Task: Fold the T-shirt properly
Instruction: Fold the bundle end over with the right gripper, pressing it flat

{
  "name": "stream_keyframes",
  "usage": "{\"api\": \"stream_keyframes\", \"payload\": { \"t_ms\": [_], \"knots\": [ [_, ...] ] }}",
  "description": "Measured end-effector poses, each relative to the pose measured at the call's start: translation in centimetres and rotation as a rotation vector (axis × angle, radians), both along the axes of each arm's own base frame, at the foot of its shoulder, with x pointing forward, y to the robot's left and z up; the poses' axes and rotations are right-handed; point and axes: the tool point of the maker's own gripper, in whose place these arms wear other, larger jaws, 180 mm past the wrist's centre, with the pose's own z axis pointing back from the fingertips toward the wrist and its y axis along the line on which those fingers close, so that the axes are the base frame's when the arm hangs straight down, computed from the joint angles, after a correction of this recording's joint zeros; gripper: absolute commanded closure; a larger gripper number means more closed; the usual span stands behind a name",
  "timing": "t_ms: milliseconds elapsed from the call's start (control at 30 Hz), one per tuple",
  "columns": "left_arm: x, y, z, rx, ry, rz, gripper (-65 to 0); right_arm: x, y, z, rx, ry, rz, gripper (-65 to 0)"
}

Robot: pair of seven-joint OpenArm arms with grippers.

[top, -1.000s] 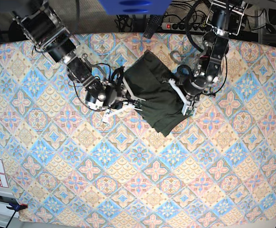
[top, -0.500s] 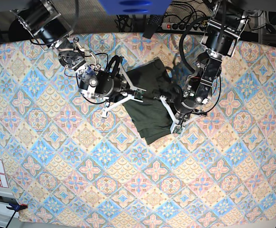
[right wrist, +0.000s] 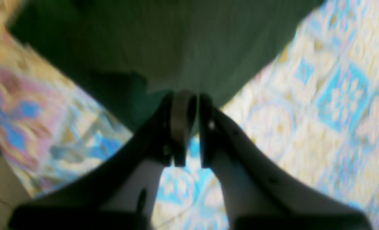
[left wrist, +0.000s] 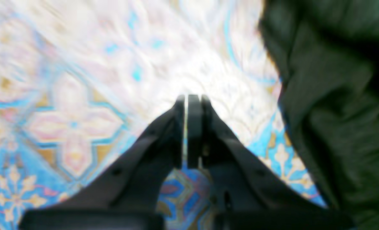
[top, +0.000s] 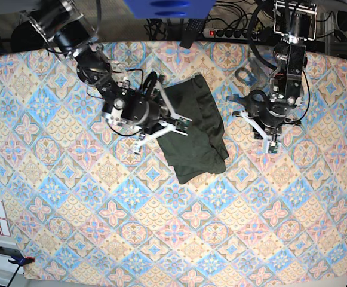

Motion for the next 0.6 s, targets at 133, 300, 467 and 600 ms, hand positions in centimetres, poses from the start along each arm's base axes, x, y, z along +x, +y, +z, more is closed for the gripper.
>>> {"api": "stream_keyframes", "payload": {
  "t_ms": [133,300,467,600],
  "knots": [
    [-2.8,1.5,0.4,0.006,0.012,0.046,0.0,-0.6,1.7,-1.3,0.021,0.062,-0.01,0.0],
    [-4.5,1.6,2.0,-0.028,-0.029,0.103,0.0,0.0,4.5,-1.4,0.092,0.086,0.003,0.0],
    [-6.2,1.4,2.4,-0.025,-0.021,0.106,0.0,3.8,5.9,-0.1,0.094,0.04,-0.012,0.0],
    [-6.9,1.3,2.5,-0.023,-0.016,0.104,0.0,4.6,6.7,-0.7,0.12,0.062,-0.009,0.0]
  ]
}}
